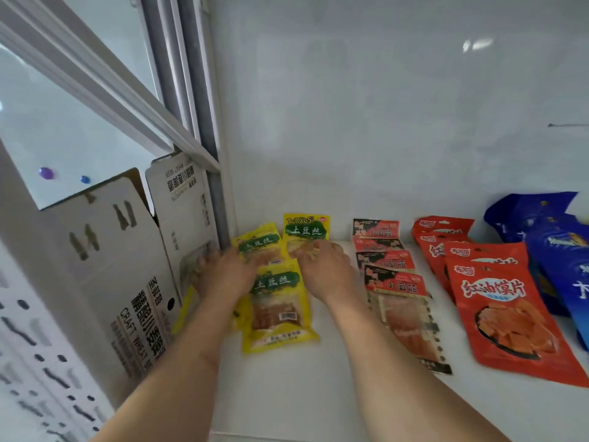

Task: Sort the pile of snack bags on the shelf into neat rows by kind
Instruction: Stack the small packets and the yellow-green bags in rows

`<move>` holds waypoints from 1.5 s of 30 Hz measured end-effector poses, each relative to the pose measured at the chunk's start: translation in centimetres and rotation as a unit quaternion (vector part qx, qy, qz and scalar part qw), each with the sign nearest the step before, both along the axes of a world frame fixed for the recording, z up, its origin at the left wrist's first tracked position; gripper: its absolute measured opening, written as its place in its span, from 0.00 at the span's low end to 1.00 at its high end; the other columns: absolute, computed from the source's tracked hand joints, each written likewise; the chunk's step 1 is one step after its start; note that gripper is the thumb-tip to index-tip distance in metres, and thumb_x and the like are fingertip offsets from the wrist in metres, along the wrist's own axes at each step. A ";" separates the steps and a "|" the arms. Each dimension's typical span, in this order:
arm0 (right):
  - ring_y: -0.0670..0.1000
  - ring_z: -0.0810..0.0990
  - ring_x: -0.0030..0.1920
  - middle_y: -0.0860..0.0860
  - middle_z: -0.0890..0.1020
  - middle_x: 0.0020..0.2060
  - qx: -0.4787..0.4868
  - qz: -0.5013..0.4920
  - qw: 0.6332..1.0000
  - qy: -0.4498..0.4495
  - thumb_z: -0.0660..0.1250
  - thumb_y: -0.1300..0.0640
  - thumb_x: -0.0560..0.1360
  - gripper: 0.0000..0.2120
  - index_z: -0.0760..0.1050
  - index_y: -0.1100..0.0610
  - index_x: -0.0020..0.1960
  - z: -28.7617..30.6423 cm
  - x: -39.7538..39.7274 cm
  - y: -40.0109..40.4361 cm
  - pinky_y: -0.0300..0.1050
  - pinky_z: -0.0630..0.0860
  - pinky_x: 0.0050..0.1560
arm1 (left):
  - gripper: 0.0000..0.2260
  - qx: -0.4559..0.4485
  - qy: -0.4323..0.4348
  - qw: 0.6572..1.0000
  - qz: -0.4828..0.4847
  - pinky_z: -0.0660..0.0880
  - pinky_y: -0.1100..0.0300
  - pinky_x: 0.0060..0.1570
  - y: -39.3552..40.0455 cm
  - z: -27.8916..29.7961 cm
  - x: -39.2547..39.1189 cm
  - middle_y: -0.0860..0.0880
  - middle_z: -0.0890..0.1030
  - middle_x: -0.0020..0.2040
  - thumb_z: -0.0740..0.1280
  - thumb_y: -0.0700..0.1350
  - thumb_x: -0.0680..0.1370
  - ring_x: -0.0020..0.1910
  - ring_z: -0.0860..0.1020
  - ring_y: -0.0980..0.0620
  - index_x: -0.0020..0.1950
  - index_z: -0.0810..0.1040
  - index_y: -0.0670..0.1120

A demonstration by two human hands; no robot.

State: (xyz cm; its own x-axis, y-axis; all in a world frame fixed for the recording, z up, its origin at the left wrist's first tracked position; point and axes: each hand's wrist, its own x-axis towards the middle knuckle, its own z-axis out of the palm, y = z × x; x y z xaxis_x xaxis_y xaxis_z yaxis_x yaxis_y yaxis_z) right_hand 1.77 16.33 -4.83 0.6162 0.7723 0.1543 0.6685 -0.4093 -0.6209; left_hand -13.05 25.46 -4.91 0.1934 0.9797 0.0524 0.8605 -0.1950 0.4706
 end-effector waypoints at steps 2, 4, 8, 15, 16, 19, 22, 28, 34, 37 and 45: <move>0.60 0.68 0.69 0.55 0.71 0.68 -0.006 -0.021 1.000 0.007 0.57 0.42 0.80 0.22 0.70 0.52 0.69 -0.7 -0.5 1.4 0.55 0.66 0.67 | 0.44 -0.027 0.027 0.999 -0.032 0.64 0.37 0.70 0.5 -1.0 0.4 0.42 0.69 0.75 0.45 0.77 0.67 0.74 0.65 0.37 0.73 0.71 0.53; 0.59 0.67 0.70 0.55 0.71 0.68 -0.015 -0.042 0.999 0.014 0.56 0.40 0.79 0.23 0.70 0.50 0.69 -1.4 -0.5 2.5 0.56 0.64 0.67 | 0.37 -0.048 0.058 0.995 -0.064 0.65 0.39 0.69 -0.4 -1.0 0.7 0.43 0.68 0.75 0.50 0.73 0.73 0.73 0.66 0.37 0.75 0.68 0.55; 0.60 0.68 0.69 0.56 0.73 0.68 -0.056 -0.066 0.996 0.027 0.54 0.36 0.78 0.26 0.69 0.48 0.71 -2.1 0.0 3.5 0.56 0.63 0.68 | 0.30 -0.018 0.116 0.985 -0.126 0.66 0.43 0.69 -2.5 -1.3 1.1 0.45 0.64 0.77 0.55 0.67 0.79 0.73 0.64 0.38 0.77 0.63 0.53; 0.60 0.70 0.68 0.55 0.75 0.67 -0.060 -0.084 0.994 0.044 0.53 0.37 0.78 0.28 0.70 0.52 0.70 -1.6 0.7 2.9 0.56 0.64 0.65 | 0.27 -0.040 0.165 0.965 -0.198 0.67 0.45 0.68 -4.8 -0.5 0.7 0.46 0.66 0.74 0.52 0.65 0.81 0.71 0.66 0.39 0.74 0.66 0.52; 0.60 0.70 0.67 0.55 0.75 0.67 -0.055 -0.086 0.994 0.046 0.53 0.38 0.79 0.27 0.70 0.53 0.70 -1.6 0.9 2.9 0.56 0.65 0.64 | 0.26 -0.051 0.152 0.965 -0.207 0.69 0.46 0.66 -4.5 -0.2 0.6 0.46 0.68 0.73 0.52 0.65 0.81 0.69 0.69 0.40 0.73 0.67 0.52; 0.61 0.70 0.68 0.56 0.74 0.67 -0.047 -0.091 0.993 0.054 0.54 0.39 0.79 0.26 0.69 0.53 0.71 -1.3 1.0 3.0 0.55 0.65 0.64 | 0.23 -0.044 0.068 0.976 -0.203 0.74 0.47 0.63 -2.1 0.8 0.9 0.47 0.75 0.69 0.54 0.63 0.80 0.64 0.76 0.43 0.69 0.72 0.53; 0.61 0.67 0.70 0.58 0.71 0.69 -0.045 -0.100 0.992 0.061 0.53 0.38 0.79 0.29 0.66 0.55 0.73 -1.3 1.1 3.5 0.56 0.63 0.67 | 0.26 -0.012 0.019 0.995 -0.092 0.74 0.46 0.63 1.7 1.3 1.9 0.41 0.76 0.68 0.55 0.62 0.81 0.64 0.75 0.40 0.70 0.71 0.47; 0.61 0.63 0.73 0.60 0.69 0.72 -0.044 -0.129 0.987 0.083 0.51 0.34 0.79 0.35 0.59 0.57 0.76 -1.3 1.6 4.9 0.57 0.59 0.70 | 0.41 -0.111 0.063 0.992 0.013 0.57 0.42 0.73 4.3 0.0 3.9 0.40 0.65 0.78 0.55 0.70 0.77 0.76 0.62 0.37 0.80 0.57 0.43; 0.62 0.67 0.71 0.60 0.71 0.71 0.000 -0.134 0.986 0.103 0.56 0.38 0.79 0.33 0.59 0.59 0.76 -1.4 1.9 5.9 0.56 0.62 0.68 | 0.39 -0.023 0.039 0.999 -0.024 0.54 0.46 0.74 3.4 -2.4 4.1 0.42 0.61 0.79 0.57 0.69 0.77 0.78 0.57 0.41 0.80 0.57 0.45; 0.62 0.70 0.70 0.60 0.70 0.71 0.079 -0.130 0.975 0.162 0.59 0.44 0.81 0.32 0.56 0.61 0.77 -0.9 2.2 5.7 0.54 0.67 0.65 | 0.41 -0.004 0.015 0.998 -0.054 0.58 0.46 0.73 2.7 -2.7 4.1 0.42 0.64 0.77 0.57 0.72 0.76 0.76 0.61 0.41 0.79 0.58 0.46; 0.57 0.82 0.48 0.55 0.83 0.43 0.141 -0.095 0.946 0.275 0.62 0.55 0.80 0.11 0.80 0.60 0.50 -0.7 3.3 5.9 0.53 0.80 0.53 | 0.31 -0.076 -0.213 0.967 -0.116 0.66 0.62 0.55 1.2 -1.6 3.6 0.48 0.64 0.61 0.75 0.53 0.74 0.63 0.72 0.47 0.72 0.67 0.50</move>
